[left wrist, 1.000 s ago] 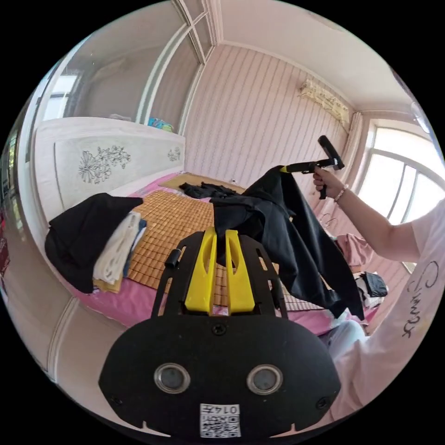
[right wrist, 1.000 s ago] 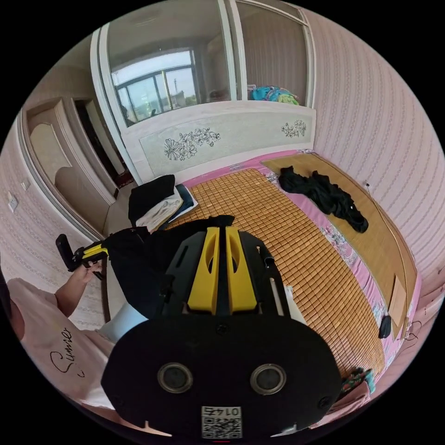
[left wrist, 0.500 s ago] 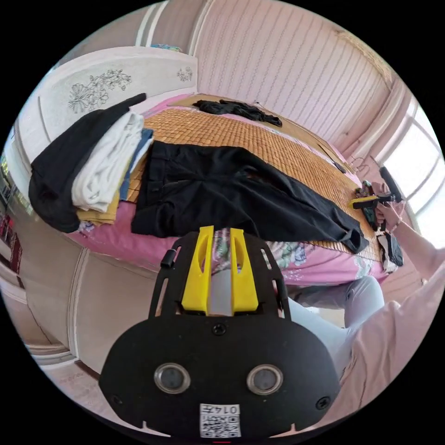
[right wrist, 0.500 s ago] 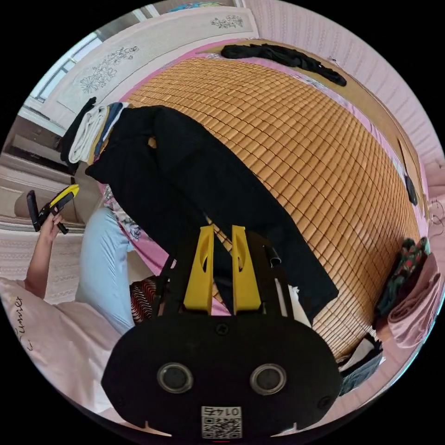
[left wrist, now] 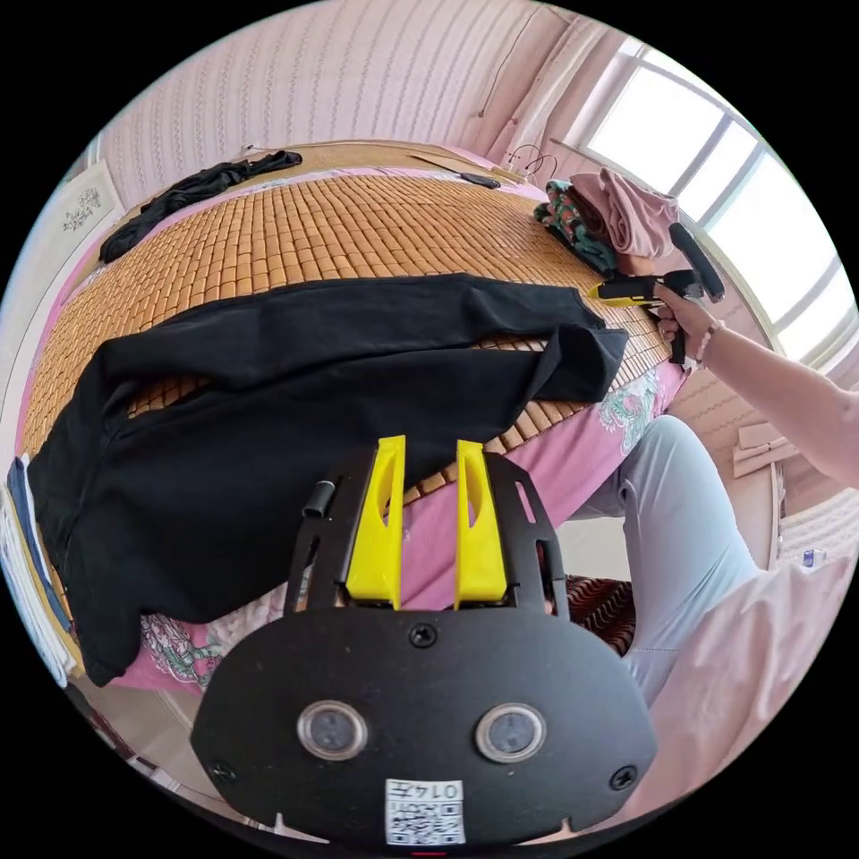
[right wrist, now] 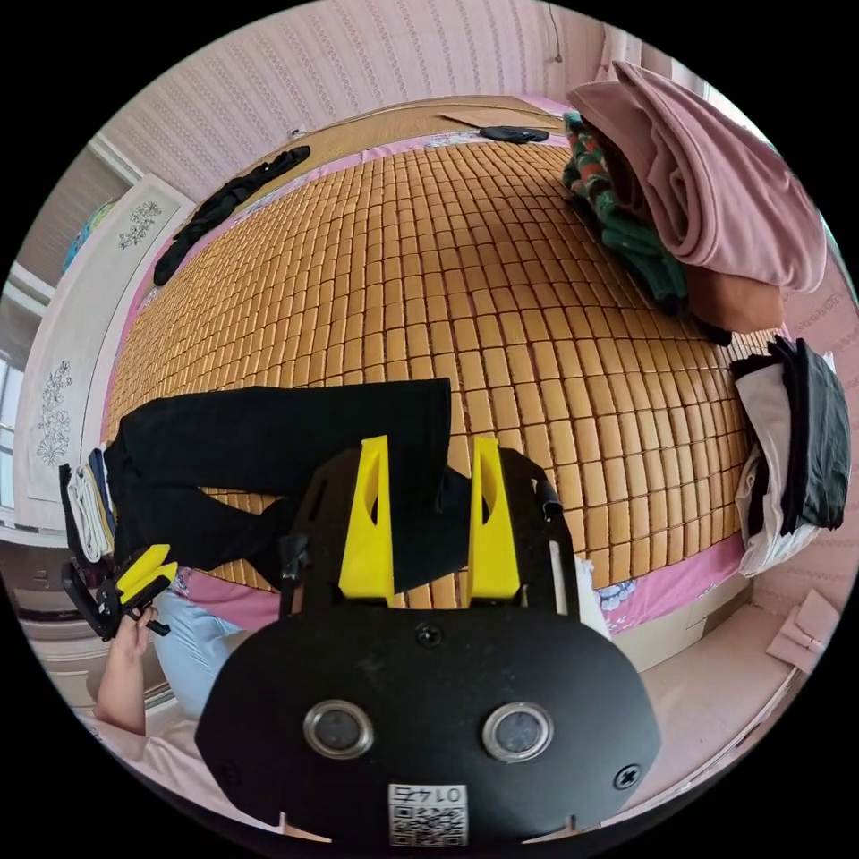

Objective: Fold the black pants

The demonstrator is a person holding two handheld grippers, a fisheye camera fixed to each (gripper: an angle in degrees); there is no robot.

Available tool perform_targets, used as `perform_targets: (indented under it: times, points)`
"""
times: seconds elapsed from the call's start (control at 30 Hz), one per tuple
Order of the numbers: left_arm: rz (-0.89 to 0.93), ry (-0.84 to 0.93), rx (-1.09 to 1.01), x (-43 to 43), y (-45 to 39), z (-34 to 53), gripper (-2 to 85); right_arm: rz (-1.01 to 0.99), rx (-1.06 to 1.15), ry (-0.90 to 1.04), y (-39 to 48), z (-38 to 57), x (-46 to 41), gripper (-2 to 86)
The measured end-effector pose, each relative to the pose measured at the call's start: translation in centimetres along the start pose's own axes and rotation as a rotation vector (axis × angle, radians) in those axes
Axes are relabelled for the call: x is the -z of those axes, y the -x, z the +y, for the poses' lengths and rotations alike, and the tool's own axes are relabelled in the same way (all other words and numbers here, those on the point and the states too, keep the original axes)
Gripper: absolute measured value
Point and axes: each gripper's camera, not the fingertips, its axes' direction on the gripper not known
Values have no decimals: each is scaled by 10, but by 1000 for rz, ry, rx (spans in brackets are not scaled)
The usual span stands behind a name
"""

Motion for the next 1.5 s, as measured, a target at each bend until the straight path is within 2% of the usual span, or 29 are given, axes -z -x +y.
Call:
perform_targets:
  times: [0.1,0.13,0.23,0.3,0.5,0.6,0.77,0.97,1.1,1.17,1.23,1.3,1.37,1.5]
  points:
    - [-30,86,-26,-29,-3,-9,88,-65,-27,67,-13,-13,-26,102]
    - [-36,75,-29,-30,-3,-10,87,-31,-4,54,-13,-15,-25,61]
    - [-43,97,-14,-35,-2,-14,48,20,117,85,-13,-30,-20,19]
    - [-10,109,-32,-38,-2,-18,3,35,176,24,-20,-42,-2,12]
    - [11,98,-142,-22,-24,-18,-9,-91,70,-195,-74,-105,56,15]
    - [69,90,-148,-19,-25,-7,-10,-104,36,-155,-88,-113,47,46]
    - [157,79,-111,-14,-19,12,-10,-109,95,-53,-106,-62,26,90]
    - [155,88,-106,-13,-25,27,-10,-211,108,94,-126,27,4,106]
    - [120,114,-87,-21,-31,31,-10,-110,100,210,-122,41,-29,112]
    - [113,116,-78,-22,-34,33,-10,-51,101,165,-123,46,-26,81]
    - [110,101,-71,-18,-36,36,-10,-18,184,210,-125,54,-27,20]
    - [106,71,-77,-9,-39,41,-10,-14,225,201,-133,61,-19,0]
    - [92,36,-103,4,-44,45,-10,-48,222,179,-146,69,-1,-6]
    - [67,-56,-130,41,-50,55,-10,-95,188,7,-182,90,74,-6]
